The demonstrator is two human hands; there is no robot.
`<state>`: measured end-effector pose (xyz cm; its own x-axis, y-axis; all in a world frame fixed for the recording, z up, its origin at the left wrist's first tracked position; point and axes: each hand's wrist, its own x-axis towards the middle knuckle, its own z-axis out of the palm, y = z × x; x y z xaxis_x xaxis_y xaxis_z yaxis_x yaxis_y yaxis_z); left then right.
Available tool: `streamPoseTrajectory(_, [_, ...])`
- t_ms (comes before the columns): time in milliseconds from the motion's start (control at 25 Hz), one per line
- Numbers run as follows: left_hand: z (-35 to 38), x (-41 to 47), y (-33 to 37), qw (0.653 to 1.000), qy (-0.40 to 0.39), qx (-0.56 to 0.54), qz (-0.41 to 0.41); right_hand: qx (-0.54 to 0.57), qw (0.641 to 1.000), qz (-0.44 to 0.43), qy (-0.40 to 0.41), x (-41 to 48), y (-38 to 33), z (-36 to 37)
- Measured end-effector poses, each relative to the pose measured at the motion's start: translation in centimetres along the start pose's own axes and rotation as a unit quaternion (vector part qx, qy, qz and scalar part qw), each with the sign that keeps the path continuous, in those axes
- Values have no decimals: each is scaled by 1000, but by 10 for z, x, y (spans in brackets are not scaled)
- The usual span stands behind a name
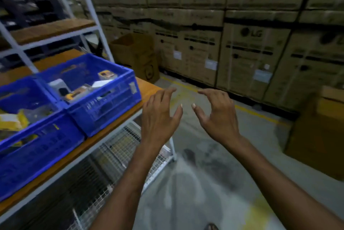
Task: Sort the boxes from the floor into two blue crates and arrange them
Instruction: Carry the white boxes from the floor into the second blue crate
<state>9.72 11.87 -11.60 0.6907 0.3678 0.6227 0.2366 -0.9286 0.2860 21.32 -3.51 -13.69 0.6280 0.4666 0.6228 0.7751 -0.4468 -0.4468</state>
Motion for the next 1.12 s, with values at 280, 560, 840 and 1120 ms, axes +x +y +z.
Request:
streamPoseTrajectory(280, [40,-32,167,984,-87,-121,99,-43,992,113,-24,-98,90,-151])
streamPoseTrajectory(560, [106,-99,378,944,-161,-237,162,-138,959,248,4,-230,210,-335])
streamPoseTrajectory(840, [161,-167,557,891,-234,-306,240,-190,909,371,26,-353,311,-475])
streamPoseTrajectory(1120, [247,-154,684,815,-305,-345,352,-223,849,462,126,-399,398,-537])
